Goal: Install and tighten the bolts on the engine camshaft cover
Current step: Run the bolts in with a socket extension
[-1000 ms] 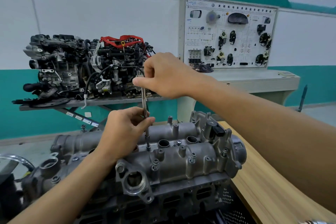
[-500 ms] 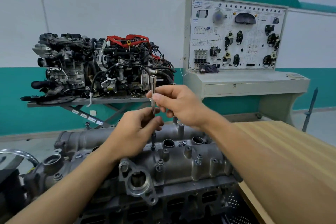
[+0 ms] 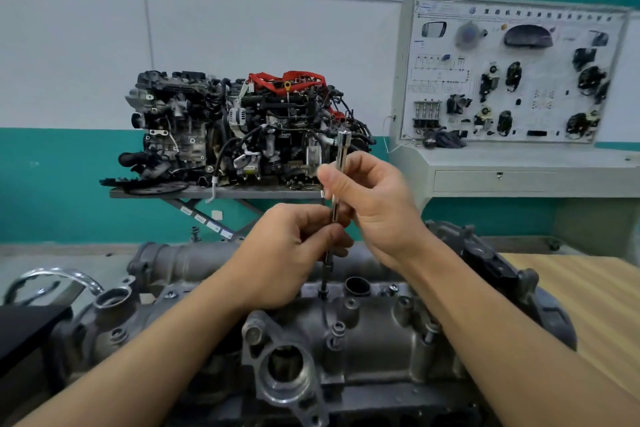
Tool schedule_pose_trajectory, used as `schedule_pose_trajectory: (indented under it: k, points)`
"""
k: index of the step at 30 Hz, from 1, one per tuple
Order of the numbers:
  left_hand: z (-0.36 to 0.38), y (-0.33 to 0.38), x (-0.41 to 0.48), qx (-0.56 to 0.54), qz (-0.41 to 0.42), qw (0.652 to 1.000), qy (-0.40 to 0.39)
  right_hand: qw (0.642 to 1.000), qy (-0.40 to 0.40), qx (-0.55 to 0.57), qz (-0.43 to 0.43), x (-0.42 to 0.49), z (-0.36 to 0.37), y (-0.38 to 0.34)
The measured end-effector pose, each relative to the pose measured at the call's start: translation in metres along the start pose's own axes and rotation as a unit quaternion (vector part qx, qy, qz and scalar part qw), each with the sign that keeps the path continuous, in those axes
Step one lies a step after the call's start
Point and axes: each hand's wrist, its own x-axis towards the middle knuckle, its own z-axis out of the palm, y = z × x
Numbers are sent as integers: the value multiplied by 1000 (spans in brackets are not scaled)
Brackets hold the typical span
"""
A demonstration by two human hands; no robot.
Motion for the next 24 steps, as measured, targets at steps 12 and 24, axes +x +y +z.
schedule_pose_trajectory:
  k: [12, 24]
  points:
    - [-3, -4, 1, 0, -20, 998, 65, 997, -19, -39, -60, -8, -10, 1]
    - [-5, -5, -2, -61, -31, 997, -20, 994, -106, -26, 28, -13, -9, 1]
